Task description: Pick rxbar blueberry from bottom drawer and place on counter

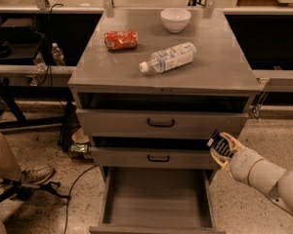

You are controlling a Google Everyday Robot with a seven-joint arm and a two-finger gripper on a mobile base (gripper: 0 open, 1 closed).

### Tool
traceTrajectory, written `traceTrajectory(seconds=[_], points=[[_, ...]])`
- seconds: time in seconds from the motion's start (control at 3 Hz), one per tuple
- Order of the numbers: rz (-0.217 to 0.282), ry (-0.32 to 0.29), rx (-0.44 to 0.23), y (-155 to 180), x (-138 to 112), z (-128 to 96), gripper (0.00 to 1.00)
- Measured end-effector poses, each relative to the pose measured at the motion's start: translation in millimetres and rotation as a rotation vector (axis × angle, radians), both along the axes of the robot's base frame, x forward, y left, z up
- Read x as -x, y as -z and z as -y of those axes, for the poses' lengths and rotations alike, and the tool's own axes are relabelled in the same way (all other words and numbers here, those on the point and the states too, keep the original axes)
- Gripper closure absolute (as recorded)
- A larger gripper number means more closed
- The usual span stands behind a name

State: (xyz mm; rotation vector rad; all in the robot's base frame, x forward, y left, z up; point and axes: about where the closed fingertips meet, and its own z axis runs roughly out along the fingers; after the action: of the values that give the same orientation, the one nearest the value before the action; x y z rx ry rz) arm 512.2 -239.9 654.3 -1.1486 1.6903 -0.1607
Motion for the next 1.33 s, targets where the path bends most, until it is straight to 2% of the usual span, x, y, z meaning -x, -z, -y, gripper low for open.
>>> traceTrajectory(seconds=[0.33, 0.67, 1.0, 1.33], points=[[0.008, 0.0, 0.0, -5, -1, 1, 1.0], [0.063, 0.006, 0.001, -40, -5, 11, 1.0], [0.151, 0.012, 0.039, -98, -6, 23, 1.0], [0.202, 0.002, 0.053, -141, -20, 29, 1.0]])
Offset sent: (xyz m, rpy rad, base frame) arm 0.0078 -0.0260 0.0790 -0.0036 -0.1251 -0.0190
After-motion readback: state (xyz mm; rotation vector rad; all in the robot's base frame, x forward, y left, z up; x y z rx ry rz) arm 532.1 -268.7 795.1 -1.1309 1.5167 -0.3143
